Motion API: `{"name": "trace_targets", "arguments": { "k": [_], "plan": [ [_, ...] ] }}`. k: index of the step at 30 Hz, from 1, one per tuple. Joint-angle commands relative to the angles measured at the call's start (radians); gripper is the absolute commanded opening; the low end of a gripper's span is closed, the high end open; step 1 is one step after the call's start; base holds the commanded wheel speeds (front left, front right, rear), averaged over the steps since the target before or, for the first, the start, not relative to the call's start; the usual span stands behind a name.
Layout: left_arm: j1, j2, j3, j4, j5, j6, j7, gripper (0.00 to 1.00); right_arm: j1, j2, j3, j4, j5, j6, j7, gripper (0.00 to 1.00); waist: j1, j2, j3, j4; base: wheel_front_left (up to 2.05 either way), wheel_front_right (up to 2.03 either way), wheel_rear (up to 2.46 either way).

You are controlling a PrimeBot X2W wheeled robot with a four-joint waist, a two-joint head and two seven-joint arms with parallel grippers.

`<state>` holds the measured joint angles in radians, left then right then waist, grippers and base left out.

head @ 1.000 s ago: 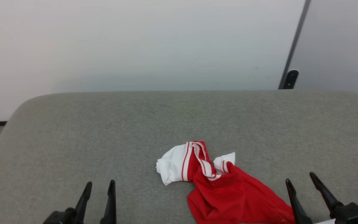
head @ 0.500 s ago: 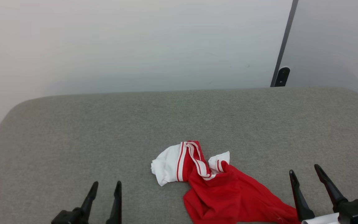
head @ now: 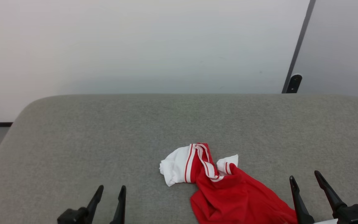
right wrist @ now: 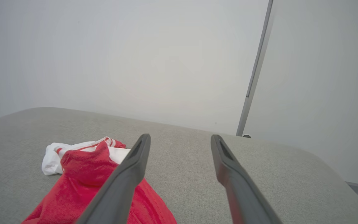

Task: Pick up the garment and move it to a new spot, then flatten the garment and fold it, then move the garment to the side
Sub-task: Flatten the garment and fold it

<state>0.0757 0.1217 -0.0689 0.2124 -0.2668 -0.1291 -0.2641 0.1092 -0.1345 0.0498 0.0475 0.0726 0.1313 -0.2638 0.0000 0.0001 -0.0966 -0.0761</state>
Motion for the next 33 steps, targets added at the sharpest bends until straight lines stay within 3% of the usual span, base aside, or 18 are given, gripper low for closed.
{"name": "trace_targets", "arguments": {
  "k": [1, 4, 8, 16, 24, 33],
  "plan": [
    [-0.025, 0.015, -0.015, 0.022, -0.025, -0.003, 0.0, 1.0, 0.006, -0.004, 0.001, 0.007, -0.001, -0.001, -0.001, 1.0, 0.0, -0.0001, 0.004, -0.014, 0.0, 0.0, 0.0],
    [-0.083, 0.069, -0.074, 0.077, -0.085, -0.003, 0.009, 1.0, -0.004, -0.013, 0.006, 0.016, -0.005, -0.001, -0.001, 1.0, 0.0, -0.0001, 0.015, -0.046, 0.0, 0.0, 0.0],
    [-0.169, 0.145, -0.118, 0.103, -0.174, -0.003, 0.125, 1.0, -0.022, -0.021, 0.008, 0.022, -0.004, -0.001, -0.001, 1.0, 0.0, -0.0001, 0.037, -0.099, 0.0, 0.0, 0.0],
    [-0.372, 0.264, -0.161, 0.164, -0.367, -0.002, 0.584, 1.0, -0.044, -0.014, 0.014, 0.036, 0.002, -0.001, -0.001, 1.0, 0.0, -0.0001, 0.094, -0.194, 0.0, 0.0, 0.0],
    [-0.564, 0.31, -0.221, 0.181, -0.406, 0.015, 0.944, 1.0, -0.067, 0.005, 0.014, 0.049, 0.006, -0.001, -0.001, 1.0, 0.0, -0.0001, 0.152, -0.233, 0.0, 0.0, 0.0],
    [-0.695, 0.314, -0.281, 0.236, -0.385, 0.064, 1.157, 1.0, -0.105, 0.021, 0.029, 0.062, 0.003, -0.001, -0.001, 1.0, 0.0, -0.0001, 0.194, -0.254, 0.0, 0.0, 0.0]
  ]
}}
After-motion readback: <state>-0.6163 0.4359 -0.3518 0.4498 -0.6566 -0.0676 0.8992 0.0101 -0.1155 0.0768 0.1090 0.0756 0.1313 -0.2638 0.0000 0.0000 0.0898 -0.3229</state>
